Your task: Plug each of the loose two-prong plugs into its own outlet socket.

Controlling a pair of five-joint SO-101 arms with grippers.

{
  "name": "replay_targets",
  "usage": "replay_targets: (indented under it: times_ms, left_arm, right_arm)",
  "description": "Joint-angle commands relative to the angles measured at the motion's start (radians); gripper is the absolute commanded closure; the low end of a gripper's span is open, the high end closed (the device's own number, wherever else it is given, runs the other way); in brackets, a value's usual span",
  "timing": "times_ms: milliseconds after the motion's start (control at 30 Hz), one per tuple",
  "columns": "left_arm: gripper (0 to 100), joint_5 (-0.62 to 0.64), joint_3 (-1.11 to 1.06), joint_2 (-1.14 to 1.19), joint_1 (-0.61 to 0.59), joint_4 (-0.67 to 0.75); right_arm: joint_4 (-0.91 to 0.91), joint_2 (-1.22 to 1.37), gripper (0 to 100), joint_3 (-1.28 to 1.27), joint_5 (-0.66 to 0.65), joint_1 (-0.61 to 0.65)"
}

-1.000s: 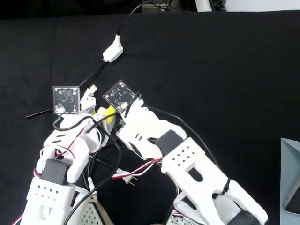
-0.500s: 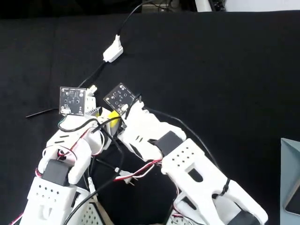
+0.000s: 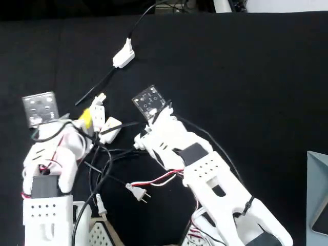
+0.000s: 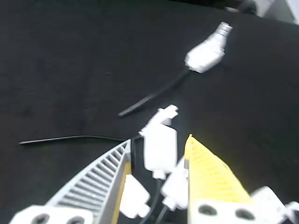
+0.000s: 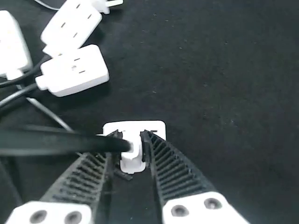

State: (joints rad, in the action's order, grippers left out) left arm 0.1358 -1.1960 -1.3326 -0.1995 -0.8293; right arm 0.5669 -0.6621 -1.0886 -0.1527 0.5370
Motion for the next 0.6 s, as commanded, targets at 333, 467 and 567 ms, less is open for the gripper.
replay_targets:
  times_ms: [333,467,567]
  left_arm:
    - [81,0.061,0.005,-0.012,-0.128,0.002]
    - [81,0.061,0.005,-0.012,-0.137,0.002]
    - [81,0.061,0.005,-0.012,-0.137,0.000]
  right_arm:
    - [-0.184,0.186,98.6,0.013,0.008,-0.077]
    - [-0.204,0.191,98.6,0.005,0.008,-0.074]
    - [-0.204,0.199,98.6,0.004,0.008,-0.075]
